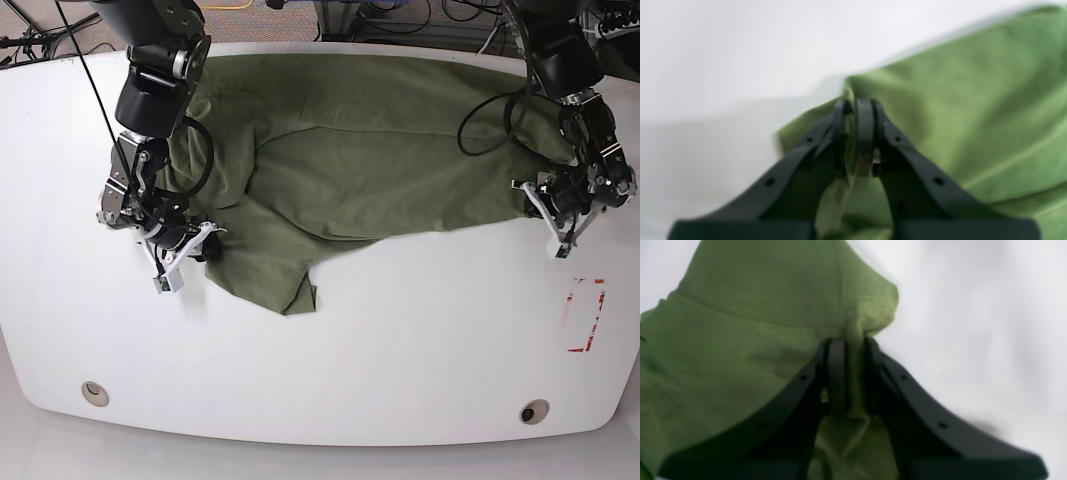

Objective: Fold the T-shirt properly
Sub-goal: 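Move the left gripper along the shirt side and grasp the fabric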

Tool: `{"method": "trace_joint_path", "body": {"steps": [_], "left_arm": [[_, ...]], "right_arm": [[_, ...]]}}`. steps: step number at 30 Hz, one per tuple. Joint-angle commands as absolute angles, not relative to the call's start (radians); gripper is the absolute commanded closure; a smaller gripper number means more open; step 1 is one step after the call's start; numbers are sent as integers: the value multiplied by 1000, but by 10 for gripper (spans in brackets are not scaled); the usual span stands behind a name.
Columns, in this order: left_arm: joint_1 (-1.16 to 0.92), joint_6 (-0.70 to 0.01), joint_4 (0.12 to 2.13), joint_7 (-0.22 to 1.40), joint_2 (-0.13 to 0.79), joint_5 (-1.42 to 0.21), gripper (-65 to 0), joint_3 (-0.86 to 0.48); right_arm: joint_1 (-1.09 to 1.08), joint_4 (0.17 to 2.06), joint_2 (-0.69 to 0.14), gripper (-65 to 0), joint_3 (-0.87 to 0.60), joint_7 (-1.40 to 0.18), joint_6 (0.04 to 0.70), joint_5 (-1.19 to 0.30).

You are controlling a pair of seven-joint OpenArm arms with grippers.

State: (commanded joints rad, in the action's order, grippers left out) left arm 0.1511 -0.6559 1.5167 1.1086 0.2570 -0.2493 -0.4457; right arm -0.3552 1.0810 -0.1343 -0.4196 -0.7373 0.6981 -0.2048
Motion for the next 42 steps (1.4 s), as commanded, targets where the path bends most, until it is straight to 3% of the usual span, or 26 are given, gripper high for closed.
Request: {"method": "trace_joint_path", "body": {"steps": [4, 17, 42], "left_arm": [[111, -698, 1615, 1109, 257, -251, -54, -443], [38, -698, 1796, 1210, 257, -249, -54, -426], [-134, -698, 1873, 1308, 269, -245, -99, -403]], "right_arm": [[-355, 1081, -134, -86, -420, -740, 698, -205], [-355, 1086, -134, -84, -420, -742, 698, -205], [-355, 1086, -131, -86, -420, -742, 698, -205]]}}
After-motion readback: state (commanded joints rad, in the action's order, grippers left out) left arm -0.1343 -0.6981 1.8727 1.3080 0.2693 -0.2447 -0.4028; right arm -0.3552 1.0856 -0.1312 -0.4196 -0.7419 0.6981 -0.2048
